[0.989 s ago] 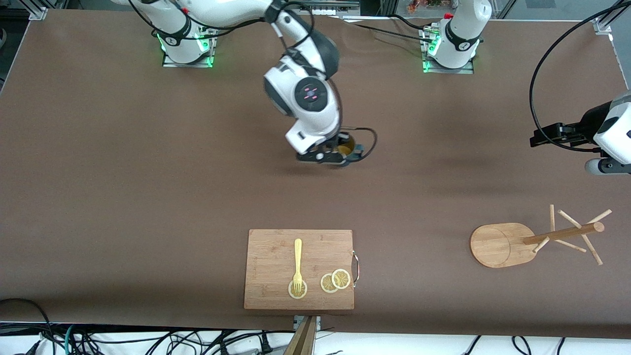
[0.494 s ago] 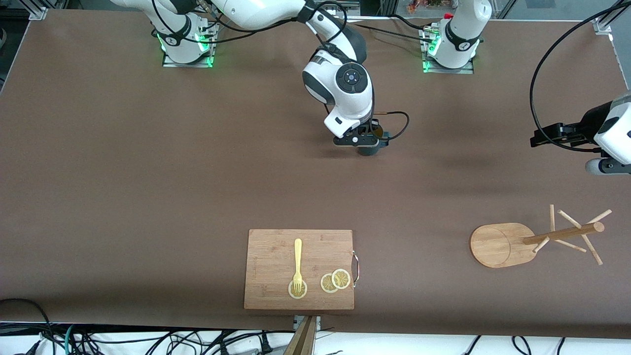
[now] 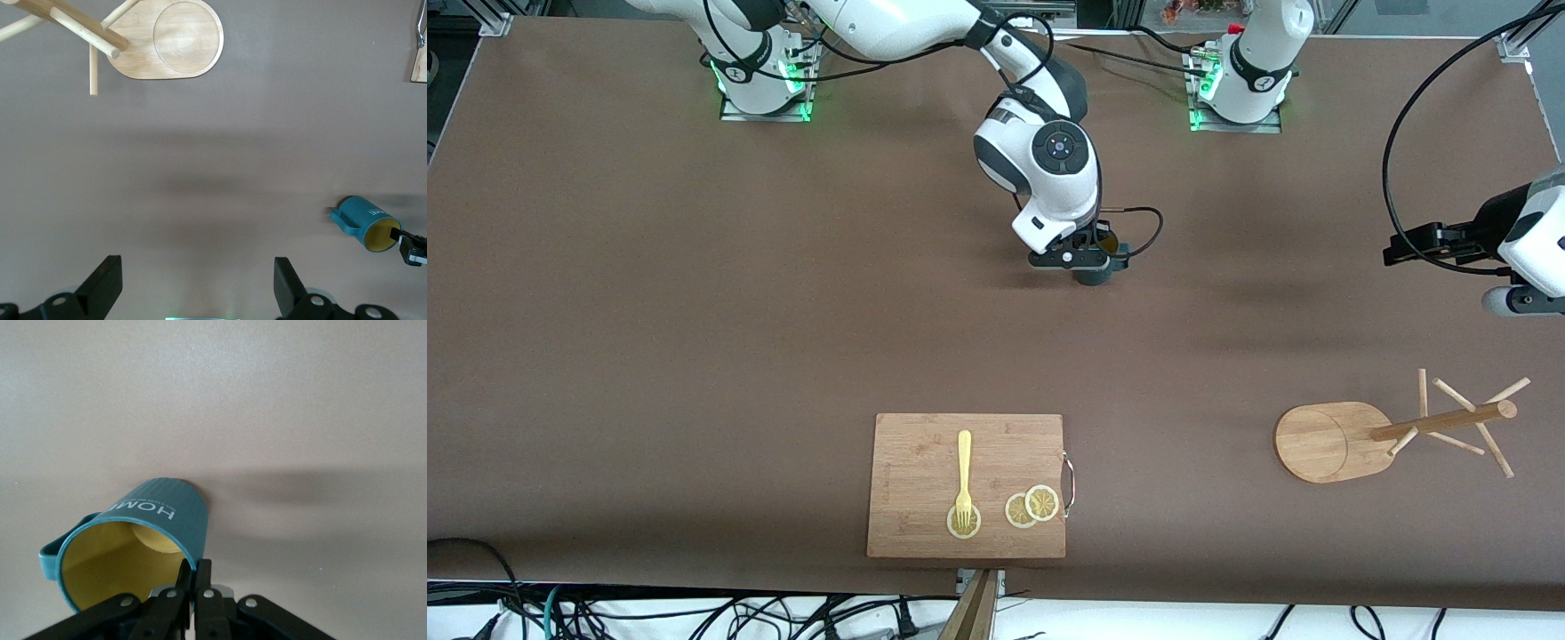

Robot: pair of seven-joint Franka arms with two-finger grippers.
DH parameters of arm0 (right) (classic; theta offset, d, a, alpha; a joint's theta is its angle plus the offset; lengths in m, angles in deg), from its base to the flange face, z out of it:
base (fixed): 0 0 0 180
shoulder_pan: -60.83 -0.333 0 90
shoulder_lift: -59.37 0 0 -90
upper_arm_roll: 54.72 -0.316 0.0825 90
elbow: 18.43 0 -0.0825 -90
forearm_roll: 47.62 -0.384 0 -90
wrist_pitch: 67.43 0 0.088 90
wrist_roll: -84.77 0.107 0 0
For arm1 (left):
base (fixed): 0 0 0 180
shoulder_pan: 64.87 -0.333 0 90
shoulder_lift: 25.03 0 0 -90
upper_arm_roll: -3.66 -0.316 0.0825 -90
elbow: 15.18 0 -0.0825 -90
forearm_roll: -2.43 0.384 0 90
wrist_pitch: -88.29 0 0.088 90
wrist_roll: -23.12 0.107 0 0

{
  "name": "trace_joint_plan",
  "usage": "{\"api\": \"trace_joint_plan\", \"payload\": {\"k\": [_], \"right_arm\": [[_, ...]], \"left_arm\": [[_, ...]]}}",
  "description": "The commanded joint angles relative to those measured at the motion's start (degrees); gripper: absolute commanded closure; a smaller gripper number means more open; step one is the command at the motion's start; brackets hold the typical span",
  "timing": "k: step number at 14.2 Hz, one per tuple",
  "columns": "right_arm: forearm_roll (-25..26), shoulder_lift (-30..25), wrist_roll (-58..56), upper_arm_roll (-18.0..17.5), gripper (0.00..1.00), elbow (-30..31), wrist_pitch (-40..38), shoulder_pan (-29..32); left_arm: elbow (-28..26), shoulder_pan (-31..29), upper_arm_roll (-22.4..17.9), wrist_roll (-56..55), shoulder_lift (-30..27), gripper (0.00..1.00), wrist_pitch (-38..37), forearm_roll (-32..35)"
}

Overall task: Pass cup and hang on rack
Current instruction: 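Set the mug down, release, and withdraw the right gripper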

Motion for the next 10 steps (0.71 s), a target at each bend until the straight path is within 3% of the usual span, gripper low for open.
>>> {"api": "trace_joint_plan", "payload": {"k": [1,3,5,9,10], "right_arm": [[0.41,1.01,1.27,0.63,0.79,-1.95,0.24,-0.96],[0.32,0.84,1.19,1.24,0.64,-1.95,0.24,-0.96],[0.32,0.49,1.10,1.33,0.55,-1.95,-0.20,-0.96],[0.23,-3.71,0.66,1.60,0.49,-2.39,-6.94,0.09],[0.06,-6.08,0.22,1.51,0.42,-2.74,-9.93,1.75]], "left_arm": [[1.89,-0.23,-0.22,0.51,1.05,0.00,-0.69,-0.63],[1.89,-0.23,-0.22,0.51,1.14,0.00,-0.60,-0.63],[1.89,-0.23,-0.22,0.51,1.14,0.00,-0.60,-0.63],[1.89,-0.23,-0.22,0.51,1.14,0.00,-0.60,-0.63],[1.89,-0.23,-0.22,0.51,1.14,0.00,-0.60,-0.63]]}}
